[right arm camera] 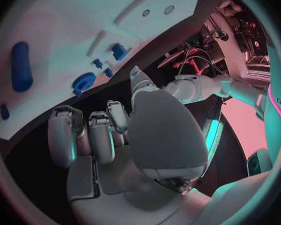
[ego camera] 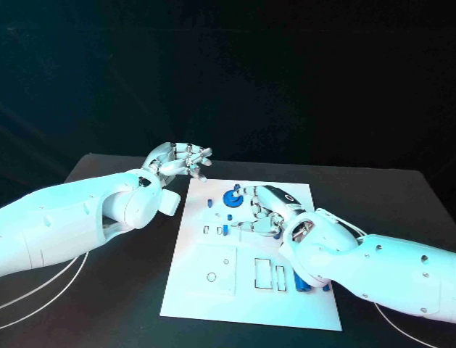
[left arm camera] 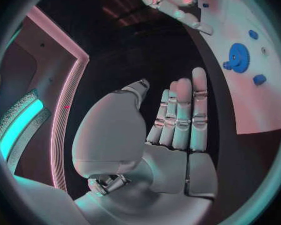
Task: Assemble the parts on the task board
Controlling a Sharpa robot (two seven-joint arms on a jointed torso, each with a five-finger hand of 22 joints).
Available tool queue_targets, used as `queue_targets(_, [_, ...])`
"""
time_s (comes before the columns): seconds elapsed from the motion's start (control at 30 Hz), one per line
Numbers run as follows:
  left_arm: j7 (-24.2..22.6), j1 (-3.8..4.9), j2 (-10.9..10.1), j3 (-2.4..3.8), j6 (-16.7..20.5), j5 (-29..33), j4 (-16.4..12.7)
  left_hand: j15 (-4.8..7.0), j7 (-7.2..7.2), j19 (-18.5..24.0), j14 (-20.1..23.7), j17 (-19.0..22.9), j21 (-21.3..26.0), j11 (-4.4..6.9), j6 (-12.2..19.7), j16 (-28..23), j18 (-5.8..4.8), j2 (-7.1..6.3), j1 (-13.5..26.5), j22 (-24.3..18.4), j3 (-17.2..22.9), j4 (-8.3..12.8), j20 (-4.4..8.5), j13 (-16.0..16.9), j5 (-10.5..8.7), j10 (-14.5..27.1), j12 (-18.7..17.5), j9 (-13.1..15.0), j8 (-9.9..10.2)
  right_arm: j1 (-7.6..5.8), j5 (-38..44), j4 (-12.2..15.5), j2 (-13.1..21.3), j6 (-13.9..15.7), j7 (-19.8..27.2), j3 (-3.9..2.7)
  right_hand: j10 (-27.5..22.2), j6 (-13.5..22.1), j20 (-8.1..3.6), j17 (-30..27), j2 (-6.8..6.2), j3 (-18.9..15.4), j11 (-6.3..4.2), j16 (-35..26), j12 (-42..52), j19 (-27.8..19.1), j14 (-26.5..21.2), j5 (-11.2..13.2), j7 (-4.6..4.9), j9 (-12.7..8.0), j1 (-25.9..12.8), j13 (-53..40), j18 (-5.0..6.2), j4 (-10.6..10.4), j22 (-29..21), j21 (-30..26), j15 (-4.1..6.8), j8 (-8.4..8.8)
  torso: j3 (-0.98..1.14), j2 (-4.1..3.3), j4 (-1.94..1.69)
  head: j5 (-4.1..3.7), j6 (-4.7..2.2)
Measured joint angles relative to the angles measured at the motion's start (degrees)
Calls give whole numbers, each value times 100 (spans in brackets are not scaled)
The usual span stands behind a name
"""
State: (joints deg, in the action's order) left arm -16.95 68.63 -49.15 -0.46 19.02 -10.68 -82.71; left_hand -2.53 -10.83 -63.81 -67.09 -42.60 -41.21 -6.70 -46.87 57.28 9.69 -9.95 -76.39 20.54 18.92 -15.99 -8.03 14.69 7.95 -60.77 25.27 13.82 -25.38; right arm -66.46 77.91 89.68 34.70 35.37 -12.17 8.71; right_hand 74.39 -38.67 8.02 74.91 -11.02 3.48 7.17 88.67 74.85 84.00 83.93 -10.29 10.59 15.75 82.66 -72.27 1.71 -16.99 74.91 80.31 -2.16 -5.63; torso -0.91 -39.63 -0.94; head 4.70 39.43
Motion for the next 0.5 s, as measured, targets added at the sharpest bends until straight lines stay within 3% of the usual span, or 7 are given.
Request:
queue_targets(0.03, [109, 1, -8, 0, -35, -114, 16, 47, 60, 21, -291, -809, -461, 64, 76, 826, 0, 27, 113, 299, -87, -12, 53, 322, 0, 102, 479, 180, -307, -39, -89, 69, 91, 13, 94, -7, 0, -56, 0, 0, 24, 0, 0, 0, 0, 0, 0, -22, 1, 6, 24, 0, 0, 0, 0, -13, 0, 0, 1, 7, 2, 5, -1])
queue_targets(0.1, [401, 4, -23, 1, -160, -402, 45, 93, 122, 141, -683, -1698, -1104, 144, 217, 1607, 0, 131, 350, 763, -172, -56, 108, 832, 0, 284, 1241, 475, -798, -129, -312, 216, 299, 24, 286, -15, -6, -74, 12, 0, 45, 18, -6, 0, 0, -12, 0, -47, 4, 9, 45, 9, 0, 18, 0, -21, 0, 0, 4, 20, 7, 16, -1])
queue_targets(0.17, [733, 12, -31, 3, -342, -712, 63, 130, 173, 209, -964, -2255, -1875, 186, 430, 2044, 0, 248, 600, 1499, -204, -70, 120, 1337, 0, 544, 2010, 780, -1296, -219, -558, 349, 510, 23, 450, -22, -28, -165, 31, 0, 83, 67, -28, 0, 0, -31, 0, -148, 21, 17, 83, 30, 0, 17, 0, -80, 0, 0, 4, 34, 13, 30, -1])
queue_targets(0.23, [1166, 32, -25, 3, -587, -1121, 76, 195, 235, -60, -1274, -2715, -2459, 255, 406, 2331, -21, 299, 811, 2268, -285, -69, 171, 1601, 0, 492, 2469, 924, -1564, -334, -883, 492, 772, 7, 607, -31, -30, -168, 31, 0, 83, 68, -30, 0, 0, -31, 0, -168, 24, 21, 83, 30, 0, 16, 0, -81, 0, 0, 8, 49, 22, 46, 1])
queue_targets(0.27, [1354, 49, -13, 2, -699, -1299, 83, 247, 310, -263, -1445, -2969, -2720, 327, 331, 2473, -98, 311, 839, 2638, -314, -69, 208, 1715, 0, 394, 2671, 996, -1695, -380, -1024, 538, 879, -2, 662, -35, -30, -168, 31, 0, 83, 68, -30, 0, 0, -31, 0, -169, 24, 21, 83, 30, 0, 16, 0, -81, 0, 0, 10, 56, 25, 54, 4])
queue_targets(0.4, [2229, 135, 103, 5, -1240, -2076, 136, 415, 526, -885, -1698, -3233, -3444, 519, 115, 2881, -307, 393, 1011, 3764, -426, -87, 380, 2957, 0, -371, 3772, 1275, -2110, -563, -1635, 646, 1269, -53, 837, -42, -30, -306, 31, 0, 105, 92, -30, 0, 0, -31, 0, -230, 37, 48, 105, 36, 0, 23, 2, -81, 0, 0, 21, 81, 38, 85, 20])
queue_targets(0.5, [2844, 172, 219, 6, -1631, -2609, 185, 491, 605, -1118, -1699, -3235, -3675, 600, 36, 3077, -363, 418, 1036, 4168, -456, -86, 453, 3574, 0, -737, 4223, 1415, -2266, -667, -2020, 642, 1459, -89, 914, -46, -30, -373, 31, -1, 108, 124, -30, 0, 0, -31, 0, -340, 48, 60, 107, 37, 0, 24, 4, -81, 0, 0, 30, 96, 51, 99, 32])
